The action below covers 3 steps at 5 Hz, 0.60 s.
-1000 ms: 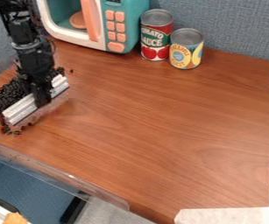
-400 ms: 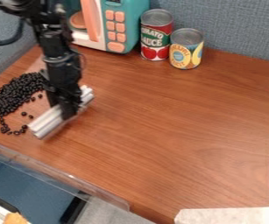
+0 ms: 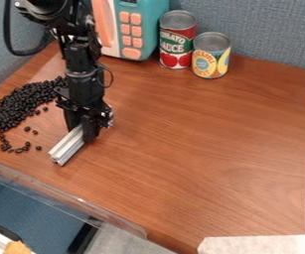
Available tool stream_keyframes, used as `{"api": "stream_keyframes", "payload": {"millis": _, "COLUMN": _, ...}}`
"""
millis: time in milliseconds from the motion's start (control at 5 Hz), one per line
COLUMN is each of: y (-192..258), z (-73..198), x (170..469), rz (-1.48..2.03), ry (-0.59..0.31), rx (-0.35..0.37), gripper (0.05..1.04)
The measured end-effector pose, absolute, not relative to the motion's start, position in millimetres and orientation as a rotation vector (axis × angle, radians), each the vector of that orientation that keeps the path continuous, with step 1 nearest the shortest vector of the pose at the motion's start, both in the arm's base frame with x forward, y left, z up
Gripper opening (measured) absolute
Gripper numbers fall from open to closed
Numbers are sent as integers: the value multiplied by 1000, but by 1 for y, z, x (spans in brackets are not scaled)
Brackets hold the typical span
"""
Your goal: Sweep into pile
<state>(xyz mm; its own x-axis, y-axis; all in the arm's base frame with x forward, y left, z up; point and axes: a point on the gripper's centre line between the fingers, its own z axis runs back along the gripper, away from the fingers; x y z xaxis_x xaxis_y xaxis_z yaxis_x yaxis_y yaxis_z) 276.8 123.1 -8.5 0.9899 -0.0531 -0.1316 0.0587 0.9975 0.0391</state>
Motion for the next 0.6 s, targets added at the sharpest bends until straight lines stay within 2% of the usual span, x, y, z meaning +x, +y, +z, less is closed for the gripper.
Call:
{"api": "stream_keyframes", "payload": {"millis": 200, "y": 124, "z": -9, "x": 278, "rz": -45, "ry": 127, "rx": 49, "gripper": 741}}
{"api": "stream_keyframes", "payload": {"millis": 400, "y": 120, "z": 11, "x": 276, "rz": -23, "ry": 92, "rx": 34, "gripper": 989}}
{"api": "stream_keyframes", "payload": {"millis": 600, "y": 120, "z": 46, "x": 275, "rz": 7, "ry": 9, "rx": 36, "gripper": 1006}}
